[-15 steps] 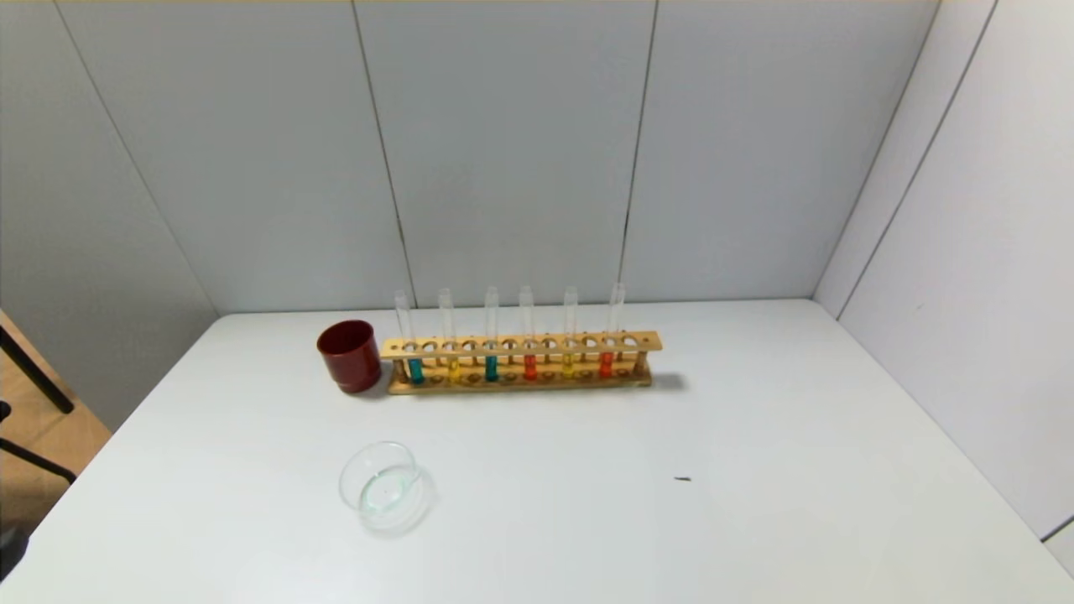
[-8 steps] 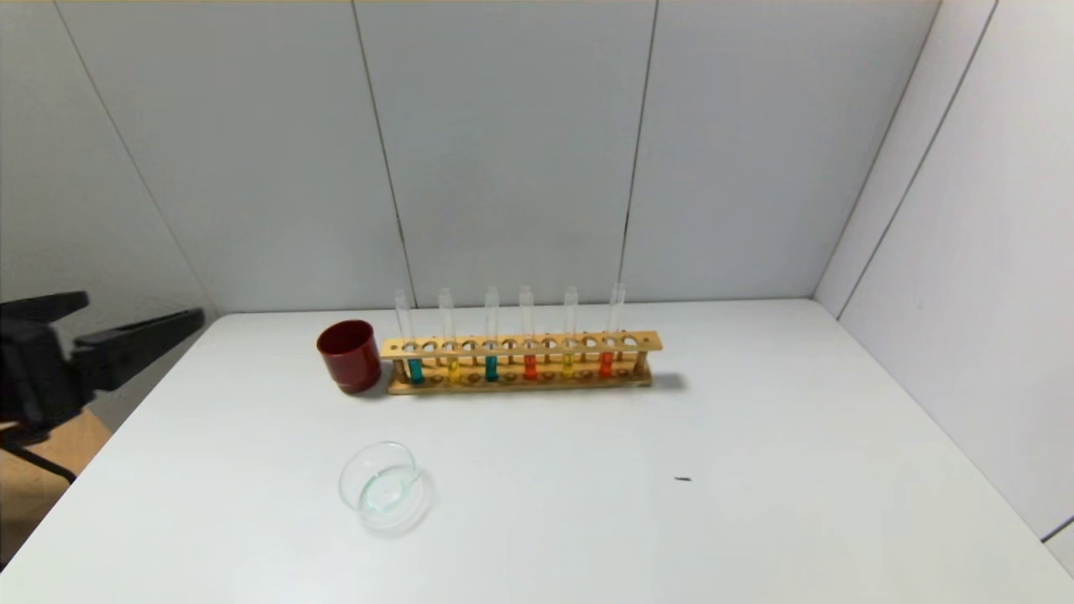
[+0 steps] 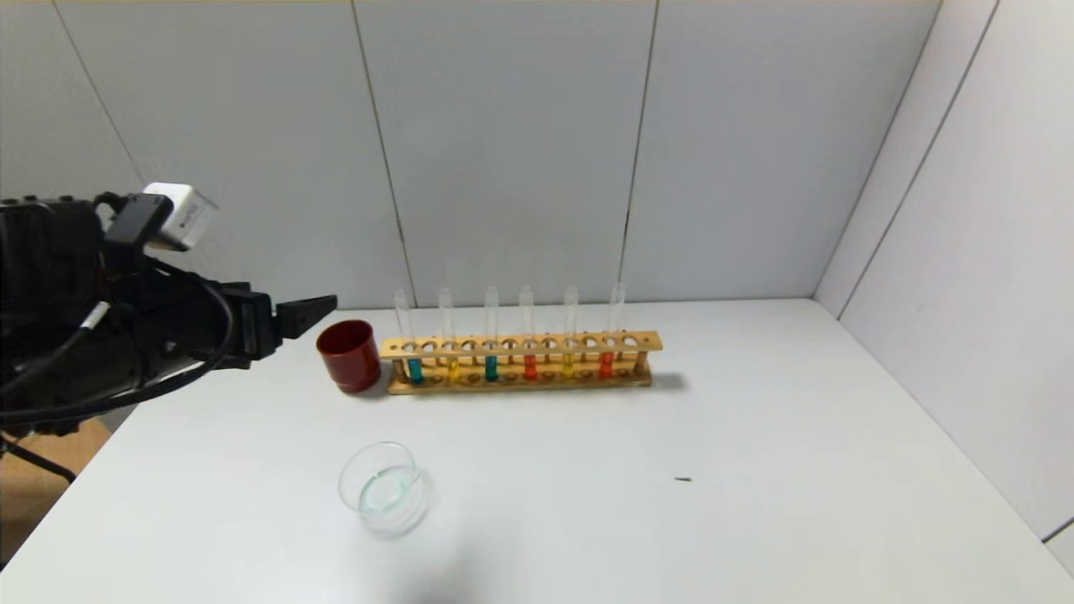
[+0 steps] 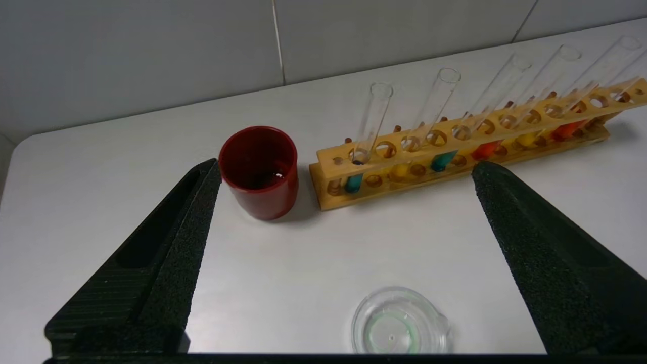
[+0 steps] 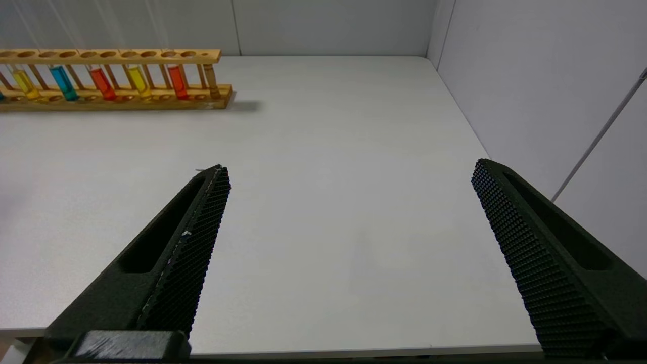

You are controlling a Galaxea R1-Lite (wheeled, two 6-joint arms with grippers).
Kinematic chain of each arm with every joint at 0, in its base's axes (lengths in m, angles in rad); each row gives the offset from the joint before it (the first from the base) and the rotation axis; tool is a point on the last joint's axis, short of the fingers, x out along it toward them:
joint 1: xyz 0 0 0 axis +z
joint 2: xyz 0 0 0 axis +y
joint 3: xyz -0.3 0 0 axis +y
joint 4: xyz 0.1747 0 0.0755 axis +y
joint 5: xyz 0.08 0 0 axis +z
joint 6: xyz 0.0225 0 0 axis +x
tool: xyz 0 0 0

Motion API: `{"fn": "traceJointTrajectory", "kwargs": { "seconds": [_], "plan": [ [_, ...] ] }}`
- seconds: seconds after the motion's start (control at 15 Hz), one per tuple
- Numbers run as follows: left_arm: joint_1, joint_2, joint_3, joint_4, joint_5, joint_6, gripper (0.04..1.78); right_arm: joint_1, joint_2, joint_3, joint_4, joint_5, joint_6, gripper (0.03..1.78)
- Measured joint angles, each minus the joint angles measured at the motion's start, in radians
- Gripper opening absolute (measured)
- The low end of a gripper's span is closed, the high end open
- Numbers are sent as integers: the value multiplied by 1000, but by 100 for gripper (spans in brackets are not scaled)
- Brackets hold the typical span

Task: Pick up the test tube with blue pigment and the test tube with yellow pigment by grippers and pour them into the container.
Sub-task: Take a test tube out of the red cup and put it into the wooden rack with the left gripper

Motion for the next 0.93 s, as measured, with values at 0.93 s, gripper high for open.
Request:
{"fn": "traceJointTrajectory", "kwargs": {
  "seconds": [0.93],
  "plan": [
    [-44,459,-112,-298,1,0,175,0,0,0,0,0,0,175]
  ]
}}
